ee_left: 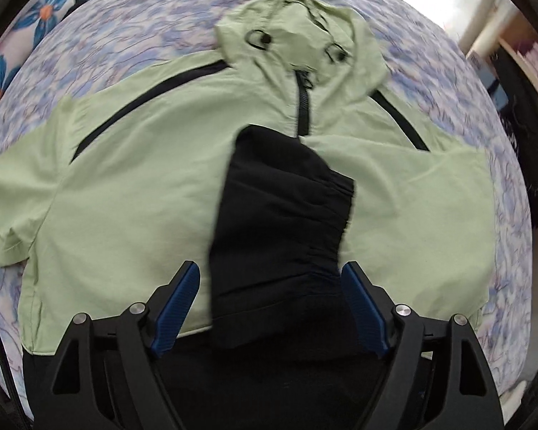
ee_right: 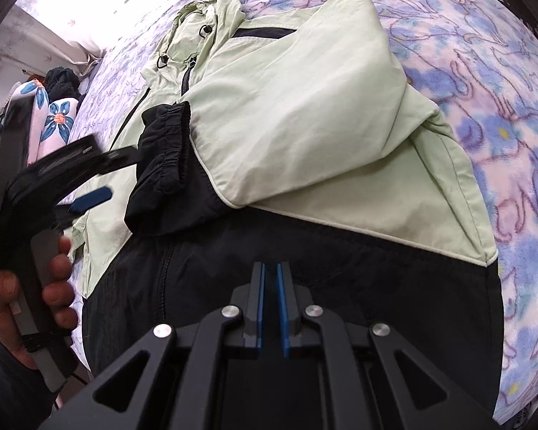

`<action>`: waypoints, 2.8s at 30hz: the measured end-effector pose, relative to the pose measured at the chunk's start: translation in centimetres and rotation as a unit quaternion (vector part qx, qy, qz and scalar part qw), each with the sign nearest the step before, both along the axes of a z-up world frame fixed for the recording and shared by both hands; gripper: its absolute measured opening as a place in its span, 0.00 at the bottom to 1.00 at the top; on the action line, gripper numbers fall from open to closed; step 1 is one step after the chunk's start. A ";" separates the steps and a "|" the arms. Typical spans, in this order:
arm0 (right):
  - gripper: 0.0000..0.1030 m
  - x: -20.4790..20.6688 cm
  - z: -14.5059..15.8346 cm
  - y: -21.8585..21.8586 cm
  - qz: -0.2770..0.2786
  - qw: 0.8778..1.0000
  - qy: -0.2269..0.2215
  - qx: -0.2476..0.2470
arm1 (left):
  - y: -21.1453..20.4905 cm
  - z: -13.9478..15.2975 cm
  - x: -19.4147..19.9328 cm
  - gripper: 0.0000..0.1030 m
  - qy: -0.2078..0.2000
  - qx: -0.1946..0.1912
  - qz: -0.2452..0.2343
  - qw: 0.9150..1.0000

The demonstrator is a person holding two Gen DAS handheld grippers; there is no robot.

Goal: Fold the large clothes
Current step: 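Lower the cuff onto the jacket center with the right tool while the left tool approaches it, then grasp the black cuff with the left tool while the right tool releases and withdraws, then lay the cuff flat on the jacket center with the left tool and open it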

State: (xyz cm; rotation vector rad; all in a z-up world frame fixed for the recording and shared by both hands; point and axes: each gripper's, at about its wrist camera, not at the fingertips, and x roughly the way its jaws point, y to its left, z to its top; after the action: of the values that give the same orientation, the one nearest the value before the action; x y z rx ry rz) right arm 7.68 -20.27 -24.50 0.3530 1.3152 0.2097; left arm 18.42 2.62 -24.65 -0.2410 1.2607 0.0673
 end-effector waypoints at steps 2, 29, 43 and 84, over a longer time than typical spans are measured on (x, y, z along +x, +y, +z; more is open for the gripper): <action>0.07 -0.3 -0.1 -0.3 -0.002 1.000 0.002 -0.003 | -1.8 -0.5 0.4 0.78 0.002 0.014 -0.011 1.000; 0.07 -1.4 0.1 -3.3 -0.019 1.000 -0.005 -0.003 | 5.8 2.1 -0.4 0.28 -0.024 -0.051 0.051 0.997; 0.07 -0.3 0.6 -2.4 0.007 1.000 -0.017 -0.024 | 15.1 -3.6 1.2 0.72 -0.007 -0.258 0.098 0.961; 0.07 20.5 -3.8 -11.3 -0.017 0.988 -0.046 -0.144 | 10.3 -5.2 8.1 0.10 0.000 -0.082 -0.025 0.996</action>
State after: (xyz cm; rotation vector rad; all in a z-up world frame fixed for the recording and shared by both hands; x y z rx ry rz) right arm 28.23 -31.60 -28.28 0.1201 1.2271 0.0054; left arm 26.54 12.93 -29.88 -0.3504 1.2736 -0.0790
